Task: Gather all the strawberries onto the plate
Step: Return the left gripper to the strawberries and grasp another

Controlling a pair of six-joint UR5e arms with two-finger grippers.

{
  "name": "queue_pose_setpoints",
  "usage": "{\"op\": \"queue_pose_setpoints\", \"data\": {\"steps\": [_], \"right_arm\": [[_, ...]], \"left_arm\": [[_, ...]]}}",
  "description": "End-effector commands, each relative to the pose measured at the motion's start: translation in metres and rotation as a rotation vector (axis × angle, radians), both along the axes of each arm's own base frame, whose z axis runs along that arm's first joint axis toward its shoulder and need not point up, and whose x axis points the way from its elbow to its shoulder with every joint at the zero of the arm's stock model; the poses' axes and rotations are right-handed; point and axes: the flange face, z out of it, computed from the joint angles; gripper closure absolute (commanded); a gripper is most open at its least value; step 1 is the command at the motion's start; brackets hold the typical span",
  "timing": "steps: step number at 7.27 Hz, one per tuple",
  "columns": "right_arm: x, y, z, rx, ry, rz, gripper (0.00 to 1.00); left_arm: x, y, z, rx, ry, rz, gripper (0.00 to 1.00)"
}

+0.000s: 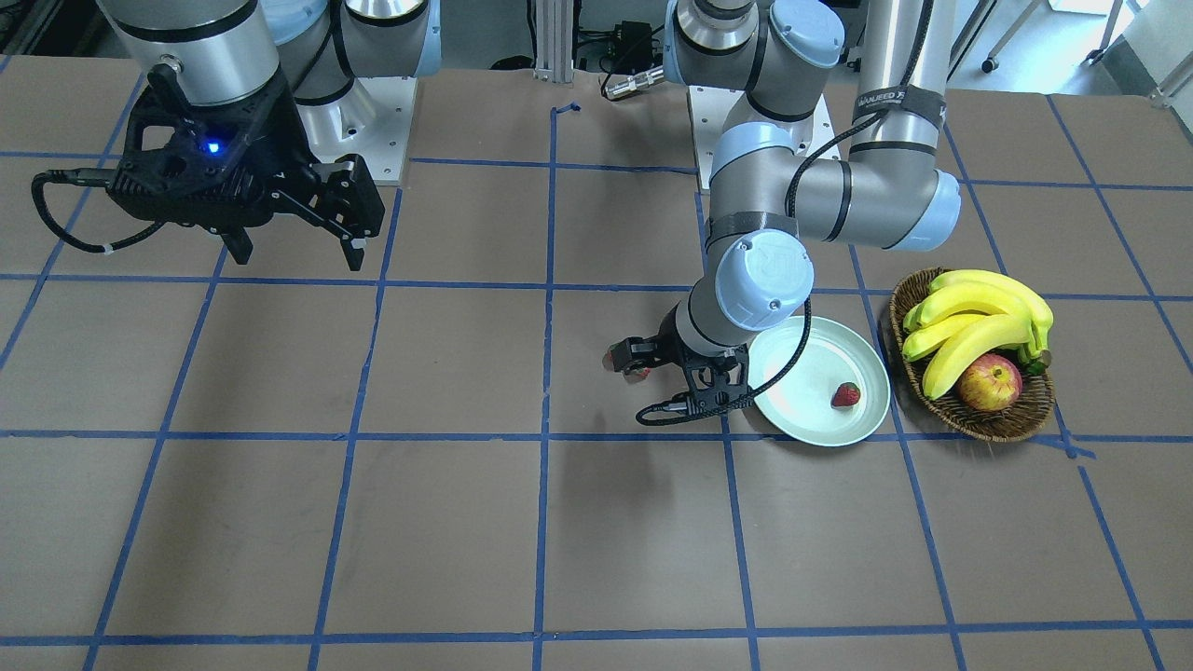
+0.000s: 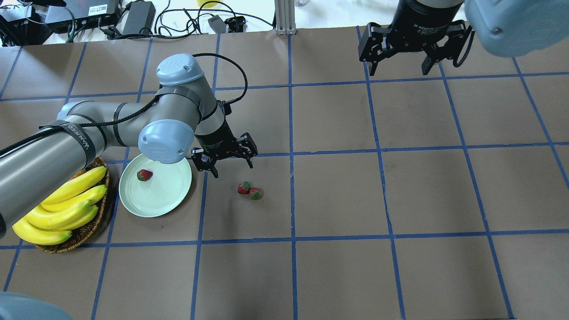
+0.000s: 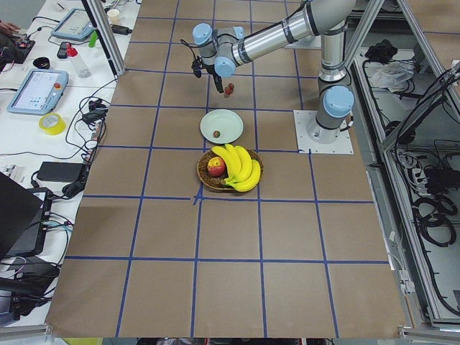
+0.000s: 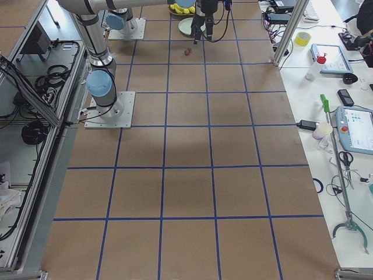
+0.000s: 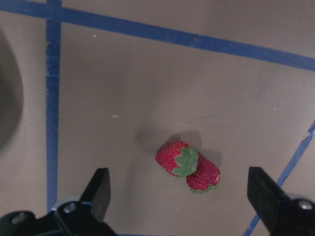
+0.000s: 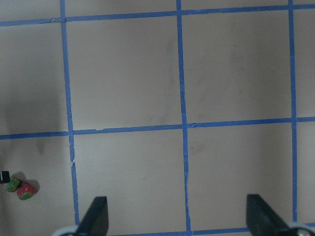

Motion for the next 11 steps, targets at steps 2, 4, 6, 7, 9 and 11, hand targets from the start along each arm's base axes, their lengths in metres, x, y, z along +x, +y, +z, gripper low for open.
{"op": "queue_pose_setpoints", "data": {"steps": [2,4,6,7,9,11], "right_arm": [[-0.001,-0.003,-0.002,-0.001,-0.002,0.002,0.00],[-0.001,-0.002,-0.001,-0.002,0.001,0.000,0.00],[-0.001,-0.002,-0.002,-0.001,-0.002,-0.001,0.00],[-0.002,-0.003,-0.001,-0.002,-0.002,-0.004,0.00],[-0.001,-0.002,-0.001,-0.002,-0.002,-0.003,0.00],[-0.001,-0.002,-0.001,-0.002,-0.002,-0.003,0.00]], "left_arm": [[-0.003,0.000,-0.024,0.034,0.016,0.029,0.00],[-0.003,0.005,-0.041,0.068,0.010,0.029,0.01],[-0.002,0.004,-0.043,0.074,0.005,0.043,0.04],[-0.003,0.004,-0.048,0.077,-0.005,0.081,0.05],[-0.003,0.003,-0.051,0.083,-0.010,0.097,0.30],[-0.003,0.000,-0.052,0.082,-0.010,0.103,0.95]]}}
